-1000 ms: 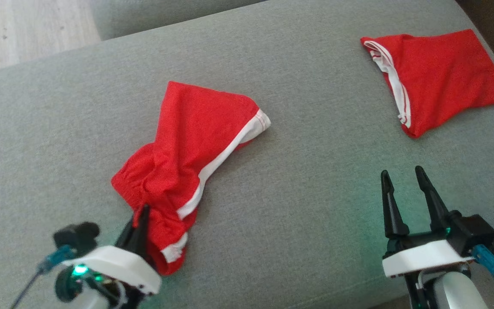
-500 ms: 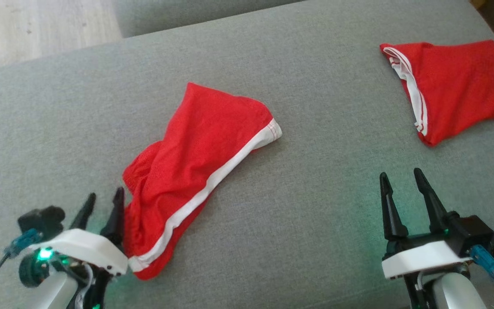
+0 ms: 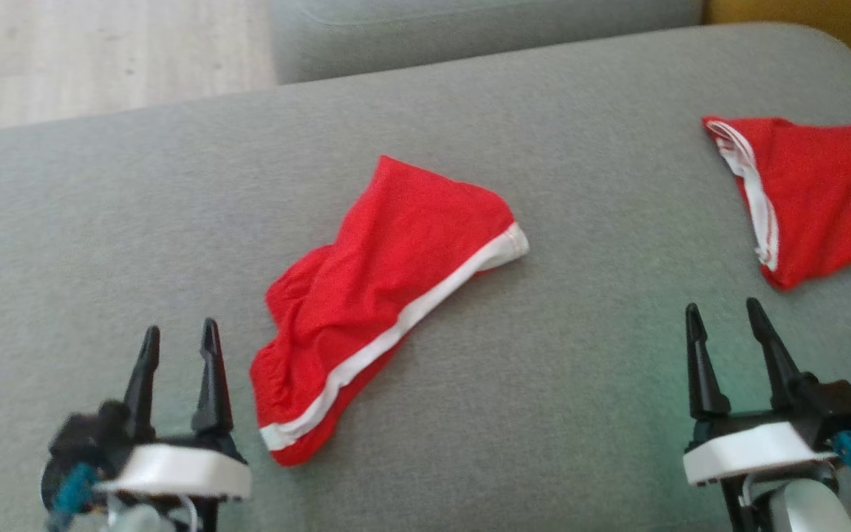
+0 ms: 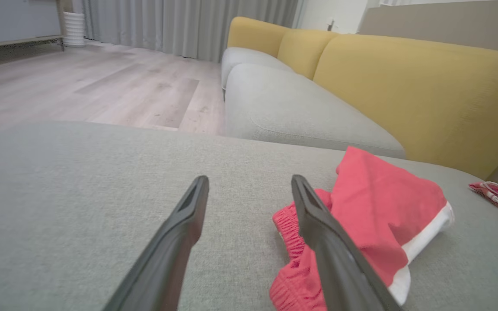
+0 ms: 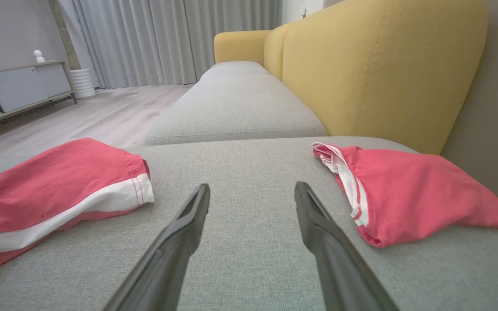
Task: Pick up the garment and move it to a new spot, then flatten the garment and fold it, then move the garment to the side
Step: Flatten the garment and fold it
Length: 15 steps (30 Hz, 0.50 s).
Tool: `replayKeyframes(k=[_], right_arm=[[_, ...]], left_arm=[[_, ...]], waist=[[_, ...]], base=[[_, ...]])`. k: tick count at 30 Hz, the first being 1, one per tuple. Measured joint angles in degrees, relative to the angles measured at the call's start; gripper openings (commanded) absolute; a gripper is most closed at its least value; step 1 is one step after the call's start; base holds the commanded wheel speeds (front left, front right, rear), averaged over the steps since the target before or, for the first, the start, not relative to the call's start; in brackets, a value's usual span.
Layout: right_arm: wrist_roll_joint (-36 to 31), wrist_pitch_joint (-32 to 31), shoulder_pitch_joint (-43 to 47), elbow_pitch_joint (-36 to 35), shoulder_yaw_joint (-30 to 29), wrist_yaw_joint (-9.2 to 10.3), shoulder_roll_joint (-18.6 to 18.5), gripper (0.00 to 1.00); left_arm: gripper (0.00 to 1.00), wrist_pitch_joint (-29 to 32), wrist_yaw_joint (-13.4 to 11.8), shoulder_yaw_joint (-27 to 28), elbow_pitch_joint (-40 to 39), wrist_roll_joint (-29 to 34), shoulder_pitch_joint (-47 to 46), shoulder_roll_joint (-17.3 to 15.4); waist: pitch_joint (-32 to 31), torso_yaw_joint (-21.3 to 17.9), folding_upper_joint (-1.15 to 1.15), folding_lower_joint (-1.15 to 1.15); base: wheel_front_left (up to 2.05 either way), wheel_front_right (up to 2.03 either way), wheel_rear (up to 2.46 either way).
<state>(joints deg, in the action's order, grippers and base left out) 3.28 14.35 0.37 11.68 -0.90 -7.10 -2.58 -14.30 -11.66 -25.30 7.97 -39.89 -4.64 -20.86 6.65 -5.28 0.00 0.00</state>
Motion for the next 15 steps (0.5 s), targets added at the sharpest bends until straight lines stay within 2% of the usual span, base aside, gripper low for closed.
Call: replayKeyframes(k=[2, 3, 4, 10, 15], right_arm=[[-0.5, 0.0, 0.4, 0.0, -0.4, 0.00, 0.0, 1.00], [-0.6, 0.0, 0.4, 0.2, -1.0, 0.00, 0.0, 1.00], [-0.9, 0.0, 0.4, 0.3, -1.2, 0.00, 0.0, 1.00], [-1.1, 0.0, 1.5, 2.5, -0.9, 0.00, 0.0, 1.00], [-1.3, 0.0, 3.1, 4.7, 0.6, 0.00, 0.0, 1.00]], left_arm=[[1.00, 0.0, 0.7, 2.5, -1.0, 4.4, 2.3, 2.3], [1.00, -0.2, 2.0, 4.1, -1.5, 10.0, 4.3, 4.4], [1.00, -0.2, 2.6, 5.2, -1.4, 12.0, 5.3, 5.7], [1.00, -0.2, 7.1, 12.0, -1.1, 21.0, 11.2, 12.0], [1.00, -0.2, 10.6, 16.1, 0.0, 25.8, 13.9, 14.7]], waist=[[-0.6, 1.0, 0.00, 0.00], [-1.3, 2.1, 0.00, 0.00], [-1.6, 2.6, 0.00, 0.00], [-4.0, 5.2, 0.00, 0.00], [-5.9, 6.6, 0.00, -0.01]], base=[[0.00, 0.00, 0.00], [0.00, 0.00, 0.00], [0.00, 0.00, 0.00], [0.00, 0.00, 0.00], [0.00, 0.00, 0.00]])
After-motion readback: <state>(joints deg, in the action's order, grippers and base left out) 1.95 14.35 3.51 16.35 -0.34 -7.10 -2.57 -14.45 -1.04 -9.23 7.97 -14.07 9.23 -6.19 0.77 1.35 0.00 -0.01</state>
